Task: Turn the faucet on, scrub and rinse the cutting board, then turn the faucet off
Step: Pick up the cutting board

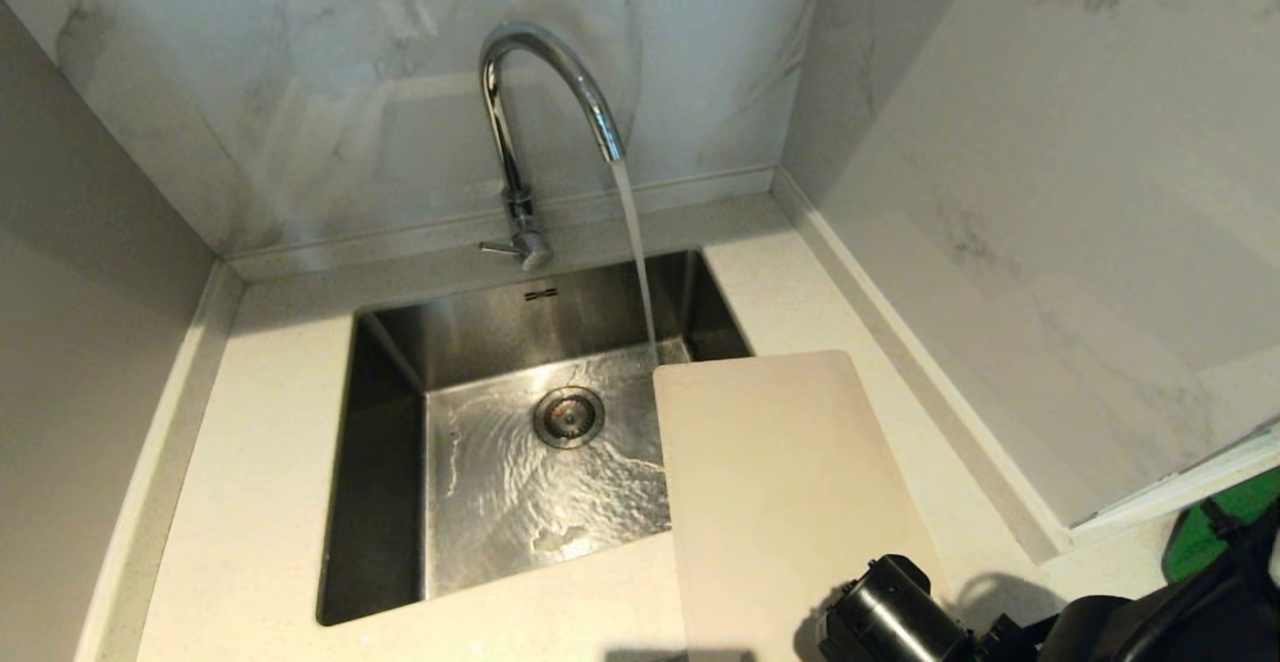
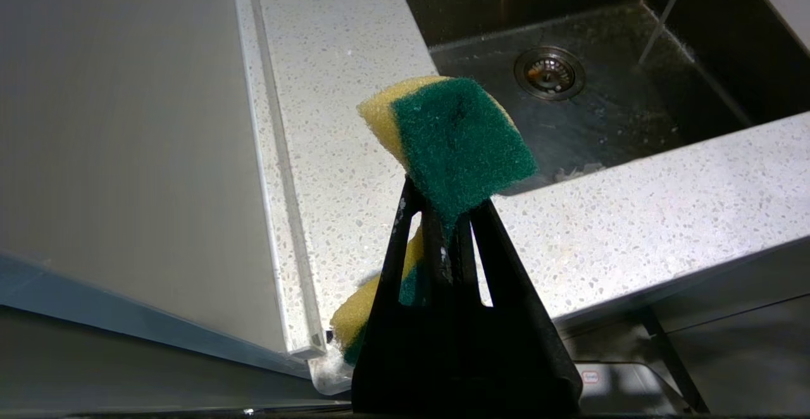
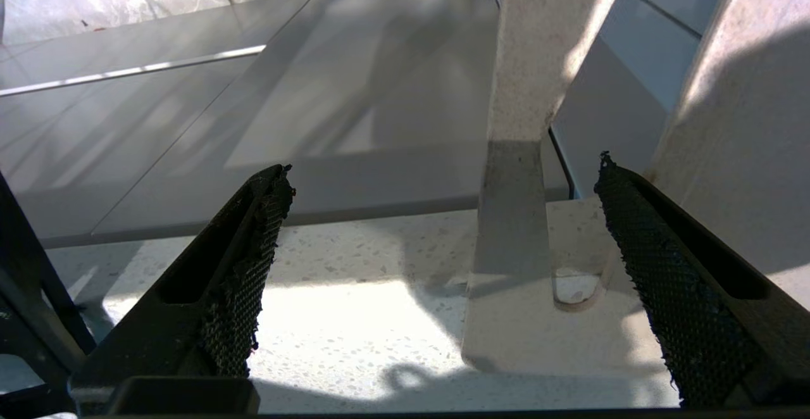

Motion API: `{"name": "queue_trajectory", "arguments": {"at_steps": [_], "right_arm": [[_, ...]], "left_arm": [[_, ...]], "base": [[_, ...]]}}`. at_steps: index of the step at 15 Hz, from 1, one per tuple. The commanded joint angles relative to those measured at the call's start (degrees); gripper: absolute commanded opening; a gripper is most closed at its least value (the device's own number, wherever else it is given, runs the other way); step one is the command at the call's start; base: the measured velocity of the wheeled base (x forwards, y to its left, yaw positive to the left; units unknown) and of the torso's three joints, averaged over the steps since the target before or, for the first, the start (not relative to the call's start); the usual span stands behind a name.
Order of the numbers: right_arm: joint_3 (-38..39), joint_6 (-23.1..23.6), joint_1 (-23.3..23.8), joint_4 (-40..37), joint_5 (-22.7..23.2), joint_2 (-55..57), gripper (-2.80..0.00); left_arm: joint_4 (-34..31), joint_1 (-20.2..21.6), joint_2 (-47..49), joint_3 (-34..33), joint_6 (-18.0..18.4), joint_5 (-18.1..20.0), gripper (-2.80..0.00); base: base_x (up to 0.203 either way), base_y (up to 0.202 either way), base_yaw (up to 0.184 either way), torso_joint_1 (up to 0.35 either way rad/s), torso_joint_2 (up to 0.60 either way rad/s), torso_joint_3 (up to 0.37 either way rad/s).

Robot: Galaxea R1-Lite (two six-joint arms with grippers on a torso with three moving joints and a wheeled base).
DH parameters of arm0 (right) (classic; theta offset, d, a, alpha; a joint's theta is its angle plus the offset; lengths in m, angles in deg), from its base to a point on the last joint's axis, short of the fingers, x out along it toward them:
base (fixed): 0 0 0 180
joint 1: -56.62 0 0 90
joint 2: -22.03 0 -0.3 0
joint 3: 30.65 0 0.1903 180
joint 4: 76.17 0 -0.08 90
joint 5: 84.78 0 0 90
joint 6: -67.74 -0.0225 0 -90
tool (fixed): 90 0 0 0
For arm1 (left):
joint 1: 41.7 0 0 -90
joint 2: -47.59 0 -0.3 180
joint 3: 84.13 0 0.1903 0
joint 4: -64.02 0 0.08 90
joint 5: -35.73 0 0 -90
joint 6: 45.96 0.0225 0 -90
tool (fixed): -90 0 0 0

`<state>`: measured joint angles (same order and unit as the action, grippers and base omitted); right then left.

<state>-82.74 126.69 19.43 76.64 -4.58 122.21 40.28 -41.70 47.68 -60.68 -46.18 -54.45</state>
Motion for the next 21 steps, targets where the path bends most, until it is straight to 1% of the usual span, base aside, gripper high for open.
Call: {"name": "queue_trajectory", "arguments": {"at_steps": [1, 7, 10, 15, 21], "right_arm": [[-0.3, 0.4, 0.1, 0.0, -0.1, 2.1, 0.0], [-2.2, 0.5, 0.1, 0.2, 0.0, 6.3, 0.0], [-1.7, 0.4, 0.0, 3.2, 0.0, 9.5, 0.0], [-1.9, 0.3, 0.1, 4.8, 0.0, 13.1, 0.0], [0.8, 0.4, -0.1, 13.8, -1.0, 16.4, 0.0]], "left_arm": [[-0.1, 0.0, 0.0, 0.0, 0.0, 0.0, -2.8], [-0.1, 0.0, 0.1, 0.0, 0.0, 0.0, -2.8], [0.0, 0.0, 0.0, 0.0, 0.0, 0.0, -2.8], [0.0, 0.0, 0.0, 0.0, 0.0, 0.0, -2.8], [0.0, 0.0, 0.0, 0.0, 0.0, 0.0, -2.8]], "base": [[0.0, 0.0, 0.0, 0.0, 0.0, 0.0], [0.0, 0.0, 0.0, 0.0, 0.0, 0.0], [0.0, 0.0, 0.0, 0.0, 0.0, 0.0], [0.0, 0.0, 0.0, 0.0, 0.0, 0.0], [0.0, 0.0, 0.0, 0.0, 0.0, 0.0]]}}
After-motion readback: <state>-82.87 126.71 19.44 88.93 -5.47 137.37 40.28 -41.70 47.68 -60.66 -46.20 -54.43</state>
